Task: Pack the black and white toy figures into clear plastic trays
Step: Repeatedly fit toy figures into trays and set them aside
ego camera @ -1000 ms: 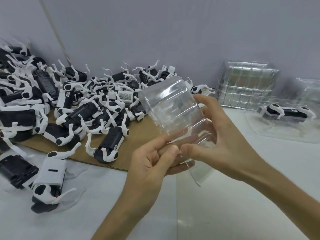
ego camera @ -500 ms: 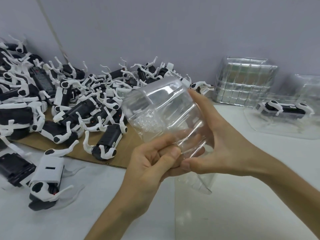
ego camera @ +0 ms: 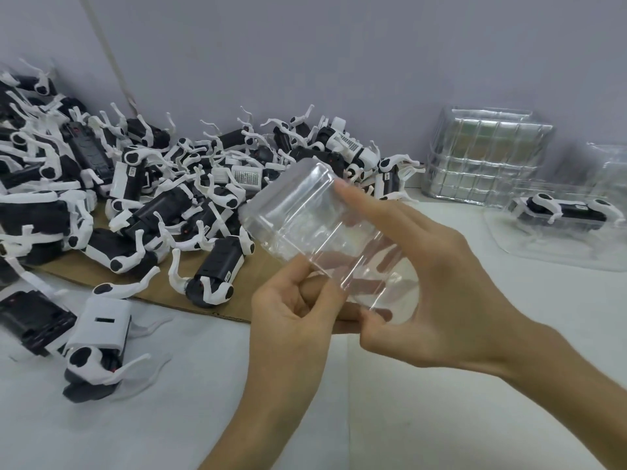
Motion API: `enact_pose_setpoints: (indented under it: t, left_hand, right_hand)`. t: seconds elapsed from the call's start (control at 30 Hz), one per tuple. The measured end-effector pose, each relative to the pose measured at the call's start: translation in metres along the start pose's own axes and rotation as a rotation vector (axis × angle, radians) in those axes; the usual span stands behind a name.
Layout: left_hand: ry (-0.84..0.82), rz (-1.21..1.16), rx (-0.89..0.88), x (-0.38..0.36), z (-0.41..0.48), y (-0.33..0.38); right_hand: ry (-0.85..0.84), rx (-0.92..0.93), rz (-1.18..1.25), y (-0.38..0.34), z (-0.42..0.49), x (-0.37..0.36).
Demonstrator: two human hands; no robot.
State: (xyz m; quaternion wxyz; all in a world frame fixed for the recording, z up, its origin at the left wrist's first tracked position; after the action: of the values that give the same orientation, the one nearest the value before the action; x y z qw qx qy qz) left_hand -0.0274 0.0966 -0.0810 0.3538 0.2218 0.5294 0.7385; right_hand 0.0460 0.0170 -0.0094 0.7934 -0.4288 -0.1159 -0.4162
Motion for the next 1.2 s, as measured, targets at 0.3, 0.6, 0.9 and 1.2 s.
enact_pose_setpoints:
  t: [0.3, 0.6, 0.9, 1.2]
  left_hand:
    - [0.085, 0.018, 0.064, 0.004, 0.001, -0.006]
    - [-0.147, -0.001, 0.065, -0.025, -0.003, -0.016]
    - [-0.036, -0.116, 0.128, -0.001, 0.004, -0.018]
    - [-0.181, -0.306, 0.571, -0.026, 0.000, -0.071]
  right_hand:
    - [0.240, -0.072, 0.064, 0.028, 0.003, 0.050]
    - [0.381, -0.211, -0.022, 0.063, -0.002, 0.117]
    - [0.732, -0.222, -0.354, 0.087, -0.036, 0.221]
    - [0.680, -0.069, -0.722, 0.066, -0.048, 0.250]
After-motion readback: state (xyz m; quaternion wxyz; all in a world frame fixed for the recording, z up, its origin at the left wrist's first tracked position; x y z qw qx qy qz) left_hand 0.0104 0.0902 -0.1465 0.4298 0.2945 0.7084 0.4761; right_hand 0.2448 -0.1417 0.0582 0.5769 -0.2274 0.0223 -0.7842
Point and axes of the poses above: each hand's wrist, its own z-axis towards the middle knuckle, its own x-axis out of the back of the hand, y = z × x, the point moved 10 cm from there along z, towards the middle knuckle, and after that the axes turned 15 degrees about z, right-handed, at the moved point
